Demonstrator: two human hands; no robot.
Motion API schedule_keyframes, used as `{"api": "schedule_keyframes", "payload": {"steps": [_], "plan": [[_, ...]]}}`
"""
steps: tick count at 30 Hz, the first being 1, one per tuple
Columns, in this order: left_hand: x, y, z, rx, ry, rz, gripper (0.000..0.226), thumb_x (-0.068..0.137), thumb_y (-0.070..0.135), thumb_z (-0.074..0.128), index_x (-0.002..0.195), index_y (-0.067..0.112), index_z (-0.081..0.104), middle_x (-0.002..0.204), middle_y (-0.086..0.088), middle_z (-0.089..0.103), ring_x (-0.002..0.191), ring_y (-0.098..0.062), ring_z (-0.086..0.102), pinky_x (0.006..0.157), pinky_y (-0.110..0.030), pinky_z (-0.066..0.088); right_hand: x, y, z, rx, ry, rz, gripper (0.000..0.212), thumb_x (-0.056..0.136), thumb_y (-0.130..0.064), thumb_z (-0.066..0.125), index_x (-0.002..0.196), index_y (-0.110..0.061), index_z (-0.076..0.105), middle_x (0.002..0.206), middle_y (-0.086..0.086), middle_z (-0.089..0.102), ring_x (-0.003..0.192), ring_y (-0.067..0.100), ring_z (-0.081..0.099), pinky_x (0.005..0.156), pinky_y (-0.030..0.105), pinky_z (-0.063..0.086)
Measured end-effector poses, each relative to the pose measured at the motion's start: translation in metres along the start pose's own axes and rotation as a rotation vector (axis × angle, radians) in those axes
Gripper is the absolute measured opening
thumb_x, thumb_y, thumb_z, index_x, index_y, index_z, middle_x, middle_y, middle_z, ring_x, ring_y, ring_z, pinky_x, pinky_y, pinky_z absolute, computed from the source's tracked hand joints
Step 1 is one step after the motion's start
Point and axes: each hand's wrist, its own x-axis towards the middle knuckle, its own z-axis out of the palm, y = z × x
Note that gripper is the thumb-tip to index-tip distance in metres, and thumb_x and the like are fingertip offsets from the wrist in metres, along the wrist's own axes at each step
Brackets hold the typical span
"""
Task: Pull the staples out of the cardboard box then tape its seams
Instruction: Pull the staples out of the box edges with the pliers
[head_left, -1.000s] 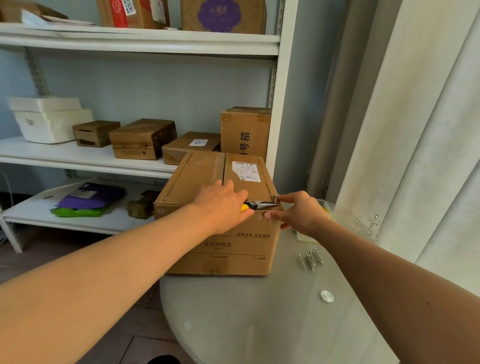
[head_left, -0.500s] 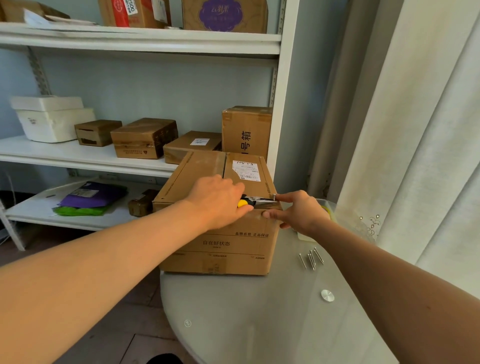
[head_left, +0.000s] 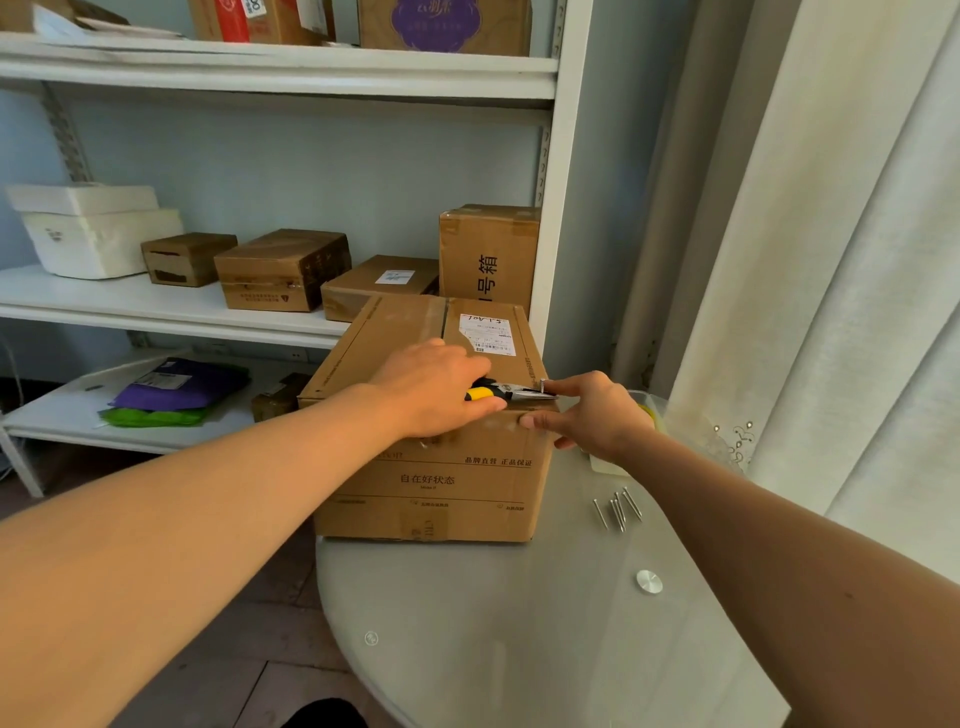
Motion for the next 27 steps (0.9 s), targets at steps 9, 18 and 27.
{"api": "schedule_keyframes", "payload": {"steps": [9,18,27], "plan": [[0.0,-0.001,0.001,-0.011,-0.044,-0.008,0.049,0.092,0.06,0.036,0.124,0.025,0.046,0.117,-0.001,0.054,0.11,-0.018,0.046,0.087,-0.034,0.042,0.001,0.001,-0.002,0.018,-0.002,-0.011,0.066,0.07,-0.054,0.072,0.13,-0.032,0.056,0.099,-0.003,0.068,0.076,0.015,0.069,0.079,0.044,0.058],[0.001,-0.004,0.001,0.082,-0.07,0.052,0.043,0.095,0.057,0.034,0.119,0.024,0.046,0.114,-0.002,0.052,0.108,-0.019,0.046,0.084,-0.035,0.042,0.002,0.003,0.0,-0.004,0.009,0.01,0.075,0.065,-0.059,0.072,0.132,-0.031,0.054,0.101,-0.003,0.068,0.076,0.013,0.069,0.079,0.043,0.058],[0.008,-0.015,0.001,-0.113,-0.164,0.014,0.031,0.095,0.056,0.033,0.102,0.028,0.043,0.092,0.003,0.05,0.094,-0.015,0.047,0.072,-0.028,0.039,0.001,0.0,0.0,-0.026,0.016,0.005,0.068,0.067,-0.058,0.072,0.127,-0.028,0.057,0.102,-0.002,0.066,0.076,0.014,0.069,0.079,0.043,0.058]]}}
